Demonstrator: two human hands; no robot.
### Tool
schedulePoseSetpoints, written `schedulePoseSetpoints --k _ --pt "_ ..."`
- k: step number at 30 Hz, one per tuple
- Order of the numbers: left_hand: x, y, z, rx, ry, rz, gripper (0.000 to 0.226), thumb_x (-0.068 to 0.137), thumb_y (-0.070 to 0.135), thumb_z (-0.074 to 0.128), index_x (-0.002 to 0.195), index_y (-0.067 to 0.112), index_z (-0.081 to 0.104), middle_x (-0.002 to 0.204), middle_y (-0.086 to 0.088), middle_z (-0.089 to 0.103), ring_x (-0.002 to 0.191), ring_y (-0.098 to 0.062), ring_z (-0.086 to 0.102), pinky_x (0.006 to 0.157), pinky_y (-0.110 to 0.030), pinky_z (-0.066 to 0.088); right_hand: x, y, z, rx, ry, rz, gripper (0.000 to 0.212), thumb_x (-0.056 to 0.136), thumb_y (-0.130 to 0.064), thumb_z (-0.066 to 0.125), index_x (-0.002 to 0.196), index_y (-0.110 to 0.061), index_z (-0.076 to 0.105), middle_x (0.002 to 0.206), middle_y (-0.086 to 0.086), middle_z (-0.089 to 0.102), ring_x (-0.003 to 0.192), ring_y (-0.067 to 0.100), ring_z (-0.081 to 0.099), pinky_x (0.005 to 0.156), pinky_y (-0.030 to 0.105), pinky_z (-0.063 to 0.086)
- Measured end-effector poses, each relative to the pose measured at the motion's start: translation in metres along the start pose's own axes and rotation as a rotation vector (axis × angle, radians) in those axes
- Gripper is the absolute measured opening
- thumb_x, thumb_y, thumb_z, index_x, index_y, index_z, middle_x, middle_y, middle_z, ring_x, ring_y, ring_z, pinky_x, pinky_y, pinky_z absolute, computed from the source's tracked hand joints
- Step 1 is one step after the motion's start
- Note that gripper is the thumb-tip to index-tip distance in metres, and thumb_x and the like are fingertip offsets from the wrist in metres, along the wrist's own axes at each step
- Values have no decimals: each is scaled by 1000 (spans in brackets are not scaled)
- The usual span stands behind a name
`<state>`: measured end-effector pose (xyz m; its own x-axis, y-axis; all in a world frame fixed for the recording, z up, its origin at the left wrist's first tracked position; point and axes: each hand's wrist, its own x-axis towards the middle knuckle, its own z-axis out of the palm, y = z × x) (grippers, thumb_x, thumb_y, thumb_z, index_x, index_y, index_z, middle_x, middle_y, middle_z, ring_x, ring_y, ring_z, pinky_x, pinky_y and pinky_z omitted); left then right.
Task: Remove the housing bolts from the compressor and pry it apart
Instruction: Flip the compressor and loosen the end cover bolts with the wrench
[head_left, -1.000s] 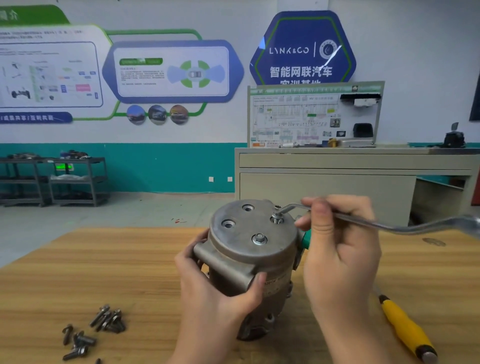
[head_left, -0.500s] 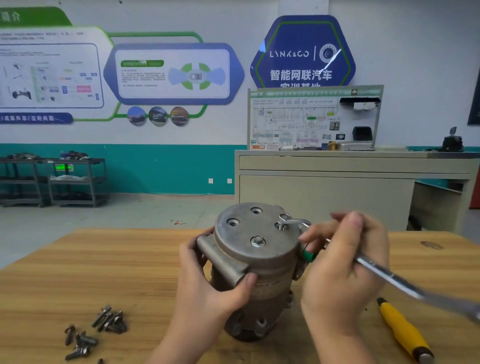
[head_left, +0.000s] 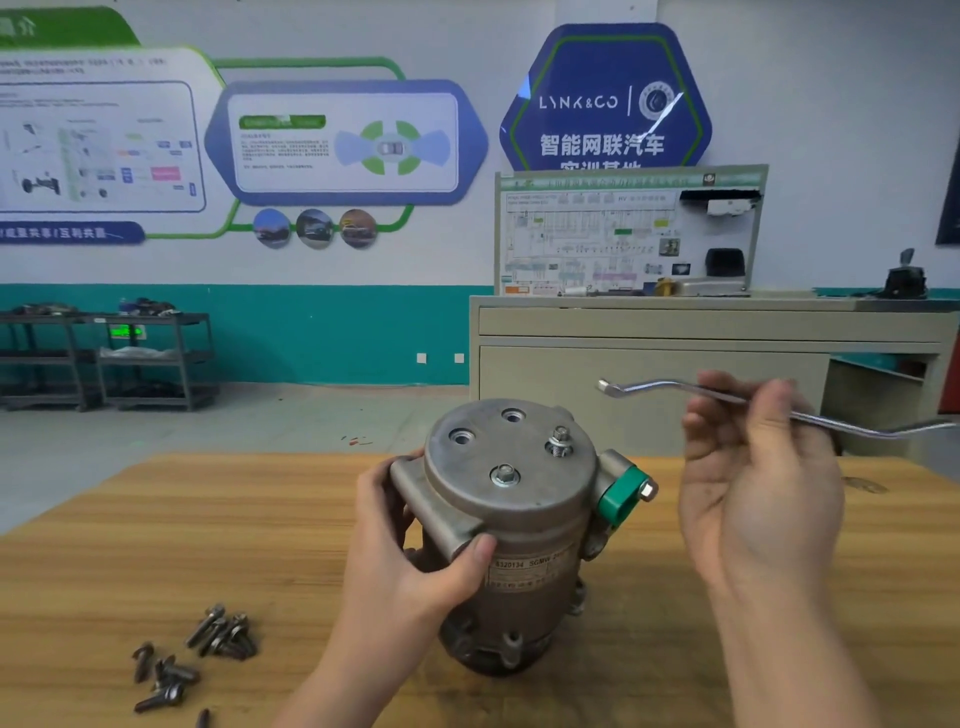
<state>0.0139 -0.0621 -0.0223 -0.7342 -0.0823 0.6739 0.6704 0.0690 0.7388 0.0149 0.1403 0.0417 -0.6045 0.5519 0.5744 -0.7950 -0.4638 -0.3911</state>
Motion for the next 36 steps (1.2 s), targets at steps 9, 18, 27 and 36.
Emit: schedulePoseSetpoints --k 9,18,27,36 --pt "-11 -3 17 55 143 -20 84 42 56 81 113 48 36 114 31 50 114 8 50 97 -52 50 -32 9 23 -428 -118 -513 8 97 -38 51 91 -42 55 82 -12 69 61 11 66 57 23 52" --pt "-11 -1 20 73 176 -32 85 43 55 81 115 42 37 118 25 50 115 6 49 96 -53 49 -45 16 26 -612 -376 -645 16 97 -31 52 96 -18 60 84 -3 65 76 4 66 68 14 51" --pt "-11 -1 17 43 148 -30 80 43 52 82 111 51 39 114 26 52 113 3 53 93 -50 52 -60 26 37 -747 -289 -755 41 101 -37 39 87 -3 58 83 -10 54 79 2 54 76 4 41" --pt "-11 1 14 67 138 -42 79 35 57 85 101 61 40 117 9 57 108 -11 60 94 -48 51 -69 31 54 -932 -262 -804 35 99 -30 36 85 -4 55 84 -5 44 75 -4 36 74 -2 33"
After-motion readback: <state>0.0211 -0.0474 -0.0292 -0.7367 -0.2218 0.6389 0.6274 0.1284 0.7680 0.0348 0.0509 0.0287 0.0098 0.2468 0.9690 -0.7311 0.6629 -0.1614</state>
